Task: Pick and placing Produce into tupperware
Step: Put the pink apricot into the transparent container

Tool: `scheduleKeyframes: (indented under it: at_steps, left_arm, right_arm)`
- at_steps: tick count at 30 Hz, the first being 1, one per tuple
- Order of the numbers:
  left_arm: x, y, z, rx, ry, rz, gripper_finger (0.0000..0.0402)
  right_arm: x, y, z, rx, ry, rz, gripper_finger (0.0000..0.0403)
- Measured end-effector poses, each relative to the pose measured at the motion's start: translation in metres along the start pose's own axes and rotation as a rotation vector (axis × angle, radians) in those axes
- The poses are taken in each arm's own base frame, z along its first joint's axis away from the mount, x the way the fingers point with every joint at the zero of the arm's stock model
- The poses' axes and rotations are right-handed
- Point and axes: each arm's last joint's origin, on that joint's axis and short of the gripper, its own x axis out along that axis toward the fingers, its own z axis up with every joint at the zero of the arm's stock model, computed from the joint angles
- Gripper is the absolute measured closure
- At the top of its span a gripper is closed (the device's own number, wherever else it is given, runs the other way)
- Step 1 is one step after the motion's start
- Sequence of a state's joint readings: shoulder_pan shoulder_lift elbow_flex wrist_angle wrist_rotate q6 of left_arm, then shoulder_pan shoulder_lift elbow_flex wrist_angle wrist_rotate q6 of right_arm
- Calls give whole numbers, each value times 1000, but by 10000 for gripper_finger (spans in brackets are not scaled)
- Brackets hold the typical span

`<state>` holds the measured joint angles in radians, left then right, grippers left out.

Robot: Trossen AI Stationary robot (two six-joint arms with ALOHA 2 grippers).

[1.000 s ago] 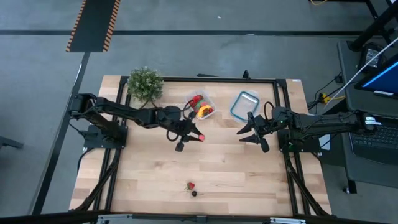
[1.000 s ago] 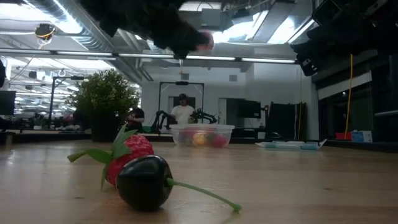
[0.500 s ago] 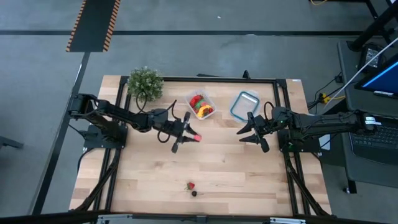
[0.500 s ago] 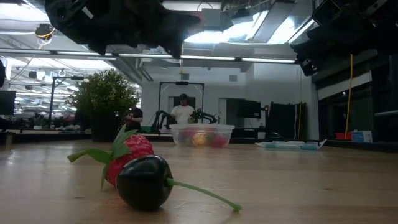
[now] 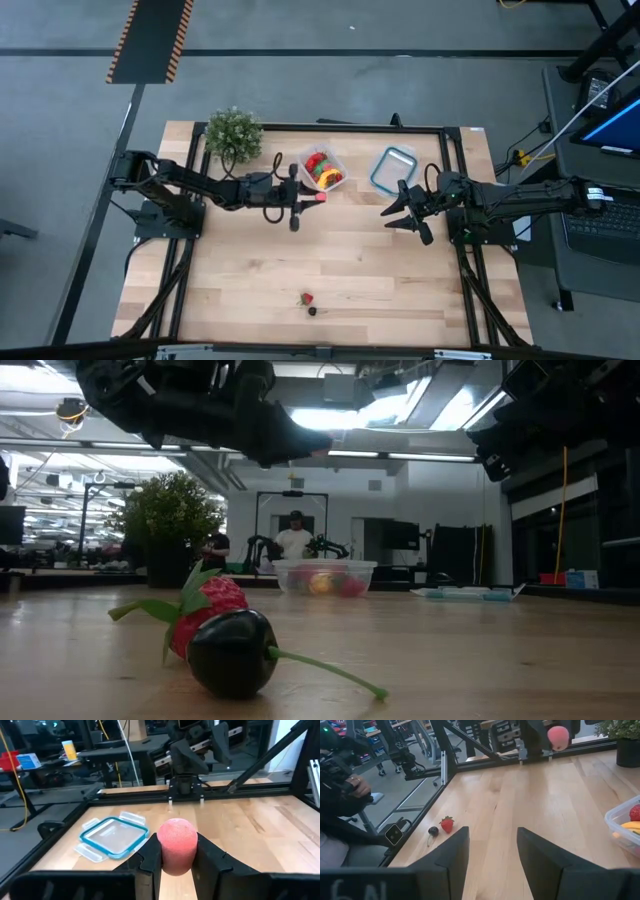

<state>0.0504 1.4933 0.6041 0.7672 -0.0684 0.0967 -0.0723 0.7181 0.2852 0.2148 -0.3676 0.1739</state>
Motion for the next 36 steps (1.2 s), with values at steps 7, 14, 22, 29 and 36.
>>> scheduleKeyframes:
  at_steps: [7,14,22,29,36]
  left_arm:
    - [0,13,-1,-4,8,73,330]
    - [0,27,-3,-9,14,122,330]
    - [0,39,-4,-14,19,158,332]
    - [-2,58,-18,-43,167,231,332]
    - [2,86,-14,-87,372,298,332]
  right_arm:
    - [0,0,0,-1,-3,0,236]
    - [0,0,0,-3,-4,0,236]
    - [0,0,0,-4,-4,0,236]
    - [0,0,0,-18,-4,0,236]
    - [0,-1,1,-30,-9,-34,236]
